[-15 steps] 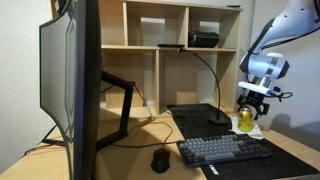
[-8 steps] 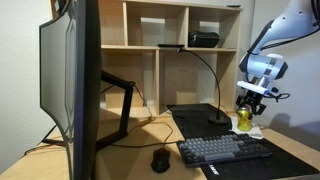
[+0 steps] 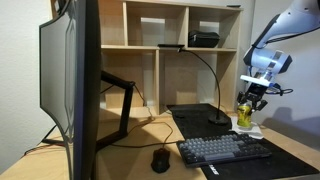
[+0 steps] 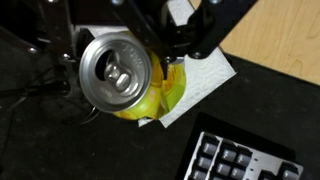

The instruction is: Move the yellow soda can to the left side of the desk

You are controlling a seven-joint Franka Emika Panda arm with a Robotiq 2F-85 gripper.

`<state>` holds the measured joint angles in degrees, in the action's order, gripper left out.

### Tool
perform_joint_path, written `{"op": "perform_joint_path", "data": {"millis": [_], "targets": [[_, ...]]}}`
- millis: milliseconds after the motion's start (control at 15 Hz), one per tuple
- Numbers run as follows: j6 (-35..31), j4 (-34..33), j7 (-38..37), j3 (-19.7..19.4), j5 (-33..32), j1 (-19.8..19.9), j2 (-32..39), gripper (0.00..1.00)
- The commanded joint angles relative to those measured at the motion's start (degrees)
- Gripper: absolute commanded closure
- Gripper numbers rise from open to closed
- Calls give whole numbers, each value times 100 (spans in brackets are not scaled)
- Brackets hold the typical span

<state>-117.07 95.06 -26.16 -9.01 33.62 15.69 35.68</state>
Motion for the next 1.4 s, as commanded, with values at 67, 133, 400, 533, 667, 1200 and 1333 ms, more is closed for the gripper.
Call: {"op": "perform_joint_path", "data": {"millis": [67,133,400,533,667,1200,1333], "targets": [[862,349,884,86,25,192,-892,66],[861,525,1096,90,1,128,-1113,66],[475,1728,2004,242,-127,-335,-2204,66],[337,2199,2419,369,36,-514,-2638,66],[634,1615,2015,268,-44,-528,-2207,41],[198,2252,2443,797,-321,-1217,-2495,66],[-137,2243,2486,1075,-225,-1518,-2401,66]]}}
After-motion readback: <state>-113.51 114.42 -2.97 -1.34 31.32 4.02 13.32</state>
